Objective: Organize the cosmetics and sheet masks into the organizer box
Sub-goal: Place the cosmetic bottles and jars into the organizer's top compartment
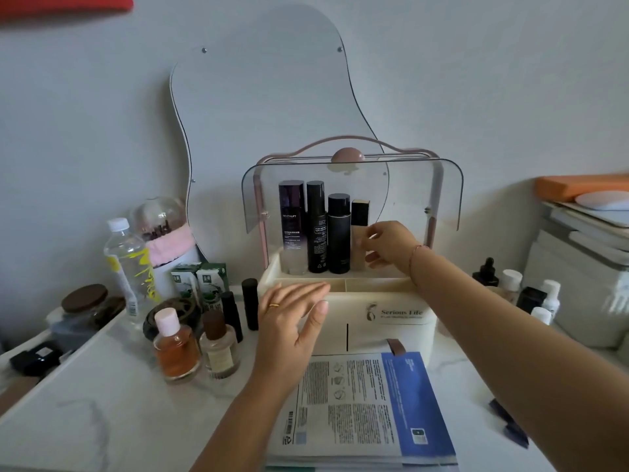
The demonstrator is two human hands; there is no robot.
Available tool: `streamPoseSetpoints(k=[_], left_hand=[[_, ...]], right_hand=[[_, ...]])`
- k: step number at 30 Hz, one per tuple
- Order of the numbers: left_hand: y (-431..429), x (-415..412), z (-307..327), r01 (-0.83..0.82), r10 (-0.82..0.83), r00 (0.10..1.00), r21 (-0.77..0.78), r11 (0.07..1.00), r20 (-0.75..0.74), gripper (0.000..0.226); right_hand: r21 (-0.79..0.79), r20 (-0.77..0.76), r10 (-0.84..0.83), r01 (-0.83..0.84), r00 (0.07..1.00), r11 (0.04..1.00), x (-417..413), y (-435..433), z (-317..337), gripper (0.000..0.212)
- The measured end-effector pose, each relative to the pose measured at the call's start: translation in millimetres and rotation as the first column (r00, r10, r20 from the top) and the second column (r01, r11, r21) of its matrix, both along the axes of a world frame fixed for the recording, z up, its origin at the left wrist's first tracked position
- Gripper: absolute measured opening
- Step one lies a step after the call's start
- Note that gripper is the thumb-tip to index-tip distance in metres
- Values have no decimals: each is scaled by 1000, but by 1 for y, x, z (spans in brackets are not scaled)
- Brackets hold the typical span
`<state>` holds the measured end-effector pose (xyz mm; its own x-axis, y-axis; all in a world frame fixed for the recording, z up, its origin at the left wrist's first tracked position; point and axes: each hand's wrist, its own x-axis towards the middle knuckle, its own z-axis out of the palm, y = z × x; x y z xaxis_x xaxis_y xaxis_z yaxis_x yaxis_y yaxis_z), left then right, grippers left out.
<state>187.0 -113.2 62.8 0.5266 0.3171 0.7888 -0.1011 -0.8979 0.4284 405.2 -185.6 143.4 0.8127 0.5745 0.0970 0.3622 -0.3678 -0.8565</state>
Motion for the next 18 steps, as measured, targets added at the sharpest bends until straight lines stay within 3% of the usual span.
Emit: streamPoseSetpoints(k=[10, 13, 15, 18], left_hand=[[1, 0, 0, 0, 0, 1000, 16, 1000, -7, 47], [2, 0, 0, 9, -9, 1000, 11, 1000, -17, 43], [3, 1, 0, 10, -9, 1000, 7, 1000, -20, 41], [4, 1, 1, -1, 1, 1000, 22, 1000, -11, 44]], right_hand=[[-74, 149, -61, 72, 987, 995, -8, -3, -3, 31], [-151, 290, -38, 85, 956, 985, -24, -15, 6, 38], [-98, 405, -28, 74, 914, 992, -43, -35, 8, 38], [137, 520, -76, 5, 850, 991, -80, -91, -4, 29]])
